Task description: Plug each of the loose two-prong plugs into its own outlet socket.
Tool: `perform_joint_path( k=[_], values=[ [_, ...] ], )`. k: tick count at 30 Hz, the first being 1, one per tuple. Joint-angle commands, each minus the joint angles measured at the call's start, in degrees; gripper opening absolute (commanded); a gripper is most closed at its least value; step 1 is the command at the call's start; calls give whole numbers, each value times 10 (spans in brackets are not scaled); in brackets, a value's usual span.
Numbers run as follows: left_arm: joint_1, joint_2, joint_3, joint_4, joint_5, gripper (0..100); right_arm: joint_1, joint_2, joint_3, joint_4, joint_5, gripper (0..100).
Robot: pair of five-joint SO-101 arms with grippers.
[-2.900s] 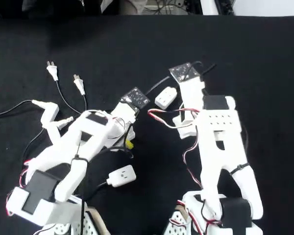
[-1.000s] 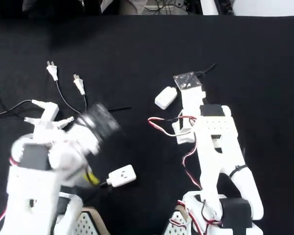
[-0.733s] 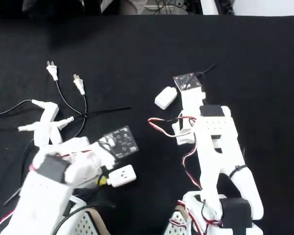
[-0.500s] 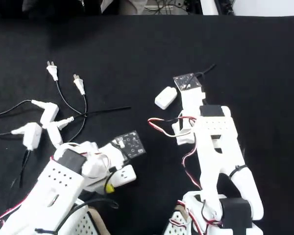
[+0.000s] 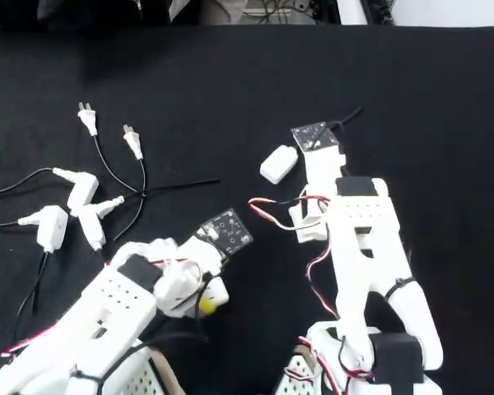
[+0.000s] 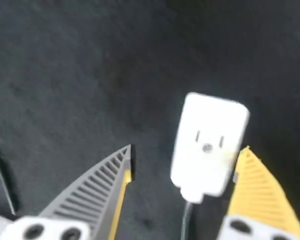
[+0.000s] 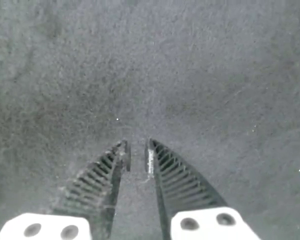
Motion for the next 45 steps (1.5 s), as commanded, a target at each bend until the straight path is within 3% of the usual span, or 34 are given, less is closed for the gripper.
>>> perform_joint_path(
  k=[1, 5, 11, 15, 20, 27, 30, 35, 41, 45],
  values=[
    [5, 77, -33, -22, 8, 319, 5, -11, -2, -8, -6, 57],
    [0, 178, -91, -35, 14, 310, 5, -11, -1, -8, -6, 57],
    [-83, 295, -198, -30, 18, 124, 5, -11, 3, -9, -6, 57],
    [-107, 295, -310, 67, 16, 57, 5, -11, 3, -9, -6, 57],
    [-104, 331, -398, 78, 16, 86, 5, -11, 3, -9, -5, 57],
    [-43, 418, -390, 84, -20, 95, 5, -11, 4, -9, -2, 57],
    [-44, 435, -389, 81, -34, 188, 5, -11, 4, -9, -2, 57],
    [-58, 401, -401, 84, -1, 205, 8, -11, 4, -9, -1, 57],
    [-51, 257, -333, 113, 16, 205, 8, -11, 4, -6, 14, 57],
    [-7, 149, -217, 46, 47, 194, 8, -11, 4, -5, 19, 57]
  ],
)
